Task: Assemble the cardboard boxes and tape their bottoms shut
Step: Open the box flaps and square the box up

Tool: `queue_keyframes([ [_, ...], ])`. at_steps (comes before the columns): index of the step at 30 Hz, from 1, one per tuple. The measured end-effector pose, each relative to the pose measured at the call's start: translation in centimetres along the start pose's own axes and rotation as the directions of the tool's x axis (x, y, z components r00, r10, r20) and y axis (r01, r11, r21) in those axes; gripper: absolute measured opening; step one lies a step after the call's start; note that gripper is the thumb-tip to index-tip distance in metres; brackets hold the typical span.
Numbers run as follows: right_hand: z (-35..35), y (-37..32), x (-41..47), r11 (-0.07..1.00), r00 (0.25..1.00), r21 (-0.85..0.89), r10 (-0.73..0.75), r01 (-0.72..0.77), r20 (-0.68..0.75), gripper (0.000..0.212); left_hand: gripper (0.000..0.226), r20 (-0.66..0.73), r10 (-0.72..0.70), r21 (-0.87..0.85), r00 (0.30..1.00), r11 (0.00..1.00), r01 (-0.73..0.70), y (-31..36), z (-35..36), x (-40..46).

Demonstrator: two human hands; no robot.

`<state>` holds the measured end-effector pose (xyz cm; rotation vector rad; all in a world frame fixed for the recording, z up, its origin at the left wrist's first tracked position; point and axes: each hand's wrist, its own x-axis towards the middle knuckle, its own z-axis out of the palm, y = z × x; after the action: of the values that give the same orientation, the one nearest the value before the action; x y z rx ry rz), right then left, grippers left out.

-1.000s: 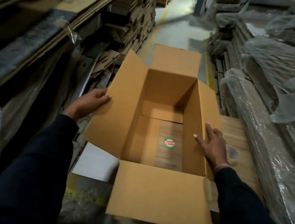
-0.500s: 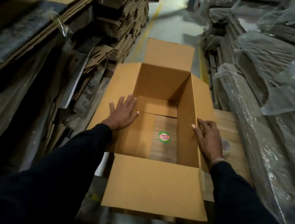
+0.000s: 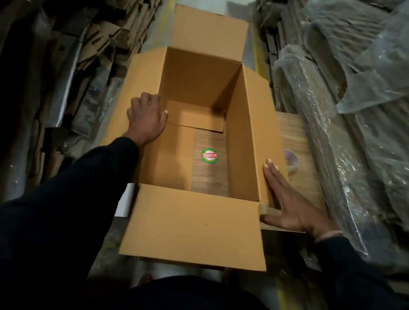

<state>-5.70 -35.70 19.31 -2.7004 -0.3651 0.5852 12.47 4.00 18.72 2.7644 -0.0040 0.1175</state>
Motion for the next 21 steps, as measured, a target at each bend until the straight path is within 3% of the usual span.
queue_keyframes([
  [3,1.1,-0.2,0.2,0.998,0.997,0.068,-0.003,0.008,-0.077,0.147,0.055,-0.007,0.007,-0.044,1.0,0.999,-0.007,0.1,0.6,-0.3],
  [5,1.6,-0.5,0.3,0.977,0.99,0.211,0.01,0.02,-0.14,0.14,0.055,-0.016,0.008,-0.084,1.0,0.996,-0.01,-0.2,1.1,-0.7],
  [9,2.3,-2.0,0.5,0.816,0.933,0.578,0.191,0.022,-0.305,0.089,0.047,-0.082,0.034,-0.275,0.996,0.96,-0.056,-1.2,1.3,-1.7],
  [12,3.1,-3.4,1.4,0.749,0.872,0.662,0.343,-0.03,-0.348,0.076,0.059,-0.084,-0.137,-0.586,0.987,0.808,0.063,-1.8,0.8,-2.0],
  [14,3.6,-4.2,1.9,0.753,0.851,0.656,0.377,-0.052,-0.366,0.075,0.062,-0.026,-0.231,-0.7,0.973,0.698,0.147,-1.8,0.6,-2.0],
  [16,4.0,-4.7,2.0,0.777,0.846,0.624,0.384,-0.081,-0.369,0.076,0.056,-0.044,-0.17,-0.582,0.984,0.805,0.113,-1.5,0.5,-2.0],
  [18,3.9,-5.0,2.4,0.823,0.842,0.555,0.381,-0.12,-0.382,0.078,0.055,-0.05,-0.02,-0.29,0.999,0.957,0.005,-1.2,0.7,-1.3],
  [21,2.9,-5.4,3.8,0.9,0.859,0.398,0.34,-0.179,-0.382,0.086,0.07,-0.007,0.08,-0.088,0.997,0.993,-0.08,-0.2,0.5,0.5],
])
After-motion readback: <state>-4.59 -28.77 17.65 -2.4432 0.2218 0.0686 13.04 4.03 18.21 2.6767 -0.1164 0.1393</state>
